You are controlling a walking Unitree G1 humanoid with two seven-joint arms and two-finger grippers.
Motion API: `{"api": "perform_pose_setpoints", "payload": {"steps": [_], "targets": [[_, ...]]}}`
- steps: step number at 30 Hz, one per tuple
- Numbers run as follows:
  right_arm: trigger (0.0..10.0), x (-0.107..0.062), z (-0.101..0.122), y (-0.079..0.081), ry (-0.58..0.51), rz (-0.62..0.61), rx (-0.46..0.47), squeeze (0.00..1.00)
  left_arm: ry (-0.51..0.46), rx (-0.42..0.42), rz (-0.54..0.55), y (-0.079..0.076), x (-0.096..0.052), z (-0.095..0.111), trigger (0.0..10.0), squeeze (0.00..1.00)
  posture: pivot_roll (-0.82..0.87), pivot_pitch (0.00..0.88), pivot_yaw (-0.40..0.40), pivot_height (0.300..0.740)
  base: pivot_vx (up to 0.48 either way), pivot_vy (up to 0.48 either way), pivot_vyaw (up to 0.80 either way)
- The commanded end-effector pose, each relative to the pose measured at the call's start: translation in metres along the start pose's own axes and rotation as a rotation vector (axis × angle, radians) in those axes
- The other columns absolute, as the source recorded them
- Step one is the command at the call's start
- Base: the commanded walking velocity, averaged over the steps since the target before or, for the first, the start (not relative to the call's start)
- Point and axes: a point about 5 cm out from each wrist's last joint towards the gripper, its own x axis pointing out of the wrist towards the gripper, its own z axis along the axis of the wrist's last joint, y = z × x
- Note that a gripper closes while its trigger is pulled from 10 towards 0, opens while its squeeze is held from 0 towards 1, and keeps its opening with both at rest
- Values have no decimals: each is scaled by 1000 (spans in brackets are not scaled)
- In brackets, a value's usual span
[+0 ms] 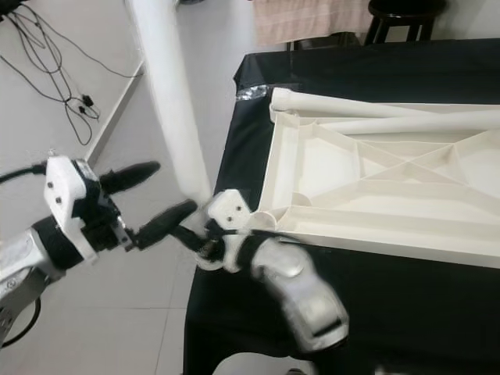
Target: Building children table
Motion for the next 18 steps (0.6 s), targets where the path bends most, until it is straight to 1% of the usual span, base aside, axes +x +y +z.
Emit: {"api": "perform_pose_setpoints", "payload": {"steps": [1,2,3,4,6,7,10,11,12,13,14,15,16,18], "targets": [[10000,-1,17,-14,-94,96,-18,0,70,-18,-50,-11,-4,-10,10000,0,59,142,96,740,0,0,0],[10000,-1,17,-14,-94,96,-18,0,70,-18,-50,-11,-4,-10,10000,0,59,142,96,740,0,0,0],[10000,-2,25,-26,-119,162,-28,0,119,-29,-68,-20,-8,-20,10000,0,75,167,89,740,0,0,0],[10000,-2,32,-37,-141,211,-17,0,170,-36,-83,-28,-14,-30,10000,0,83,181,85,740,0,0,0],[10000,-6,41,-53,-159,310,-5,0,247,-58,-102,-43,-24,-44,10000,0,101,207,80,740,0,0,0],[10000,-6,41,-53,-159,310,-5,0,247,-58,-102,-43,-24,-44,10000,0,101,207,80,740,0,0,0],[10000,-13,47,-65,-145,378,13,0,300,-106,-109,-59,-36,-51,10000,0,113,241,83,740,0,0,0],[10000,-15,48,-71,-141,390,26,0,316,-129,-120,-65,-40,-54,10000,0,121,259,85,740,0,0,0],[10000,-17,48,-75,-140,397,34,0,326,-143,-127,-70,-42,-56,10000,0,121,259,85,740,0,0,0],[10000,-17,48,-75,-140,397,34,0,326,-143,-127,-70,-42,-56,10000,0,121,259,85,740,0,0,0],[10000,-20,46,-78,-116,421,46,0,337,-163,-136,-75,-44,-59,10000,0,126,280,91,740,0,0,0],[10000,-22,44,-80,-99,441,54,0,344,-177,-140,-79,-45,-60,10000,0,126,280,91,740,0,0,0],[10000,-22,44,-80,-99,441,54,0,344,-177,-140,-79,-45,-60,10000,0,126,280,91,740,0,0,0],[10000,-27,39,-81,-60,483,51,0,329,-215,-126,-83,-47,-57,10000,0,135,312,98,740,0,0,0]]}}
